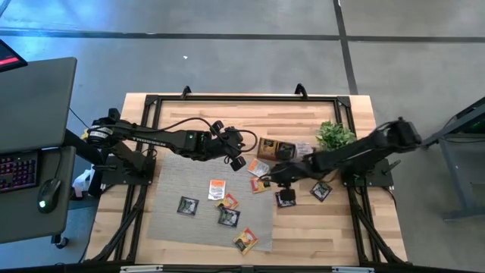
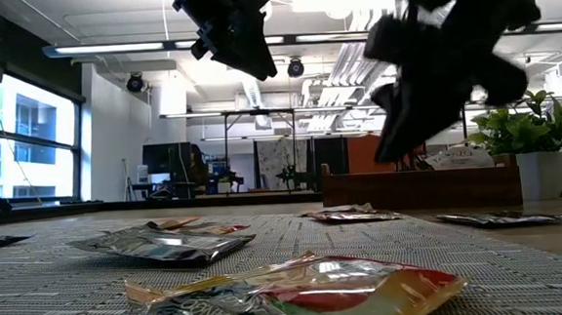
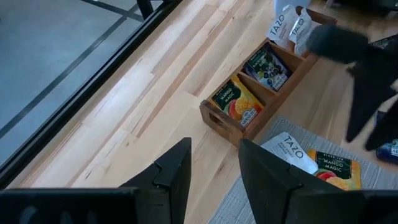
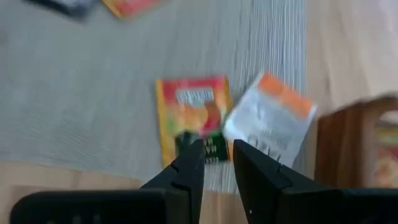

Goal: Pick & Place Tea
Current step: Put the white orange tea bag in the right section of the wooden organizer

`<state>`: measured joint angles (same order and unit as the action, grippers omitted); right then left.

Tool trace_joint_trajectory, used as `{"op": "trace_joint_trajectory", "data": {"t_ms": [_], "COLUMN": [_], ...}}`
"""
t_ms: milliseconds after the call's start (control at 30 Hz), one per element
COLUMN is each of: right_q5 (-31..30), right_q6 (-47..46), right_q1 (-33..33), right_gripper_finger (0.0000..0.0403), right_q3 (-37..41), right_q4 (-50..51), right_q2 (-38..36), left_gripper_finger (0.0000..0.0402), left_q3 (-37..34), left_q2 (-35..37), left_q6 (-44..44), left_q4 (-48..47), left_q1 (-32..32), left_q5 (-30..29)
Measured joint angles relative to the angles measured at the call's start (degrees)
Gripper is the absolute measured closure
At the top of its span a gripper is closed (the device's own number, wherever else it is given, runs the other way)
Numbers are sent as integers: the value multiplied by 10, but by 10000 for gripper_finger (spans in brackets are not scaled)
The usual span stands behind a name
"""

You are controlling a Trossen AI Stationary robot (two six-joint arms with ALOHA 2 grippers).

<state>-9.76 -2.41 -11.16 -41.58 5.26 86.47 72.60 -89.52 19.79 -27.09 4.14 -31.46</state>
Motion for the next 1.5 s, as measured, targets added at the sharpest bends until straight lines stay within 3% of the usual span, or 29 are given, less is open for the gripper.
{"op": "trace_joint_trajectory", "data": {"t_ms": [167,300,400,567,700,933,1200,1500], "right_q5": [-104,-138,-120,-51,-67,-35,-39,2], "right_q6": [8,116,200,262,328,334,362,372], "right_q1": [5,11,19,33,34,54,72,98], "right_gripper_finger": [320,320,320,320,319,300,270,300], "right_q3": [0,0,0,1,1,1,0,-1], "right_q4": [0,0,-2,-18,-25,-36,-66,-80], "right_q2": [50,63,65,65,65,67,114,130], "left_gripper_finger": [270,270,270,270,270,270,270,270], "left_q3": [0,0,0,0,0,0,0,0], "left_q2": [0,0,0,0,0,0,0,0], "left_q6": [0,0,0,0,0,0,0,0], "left_q4": [0,0,0,0,0,0,0,0], "left_q1": [0,0,0,0,0,0,0,0], "left_q5": [0,0,0,0,0,0,0,0]}}
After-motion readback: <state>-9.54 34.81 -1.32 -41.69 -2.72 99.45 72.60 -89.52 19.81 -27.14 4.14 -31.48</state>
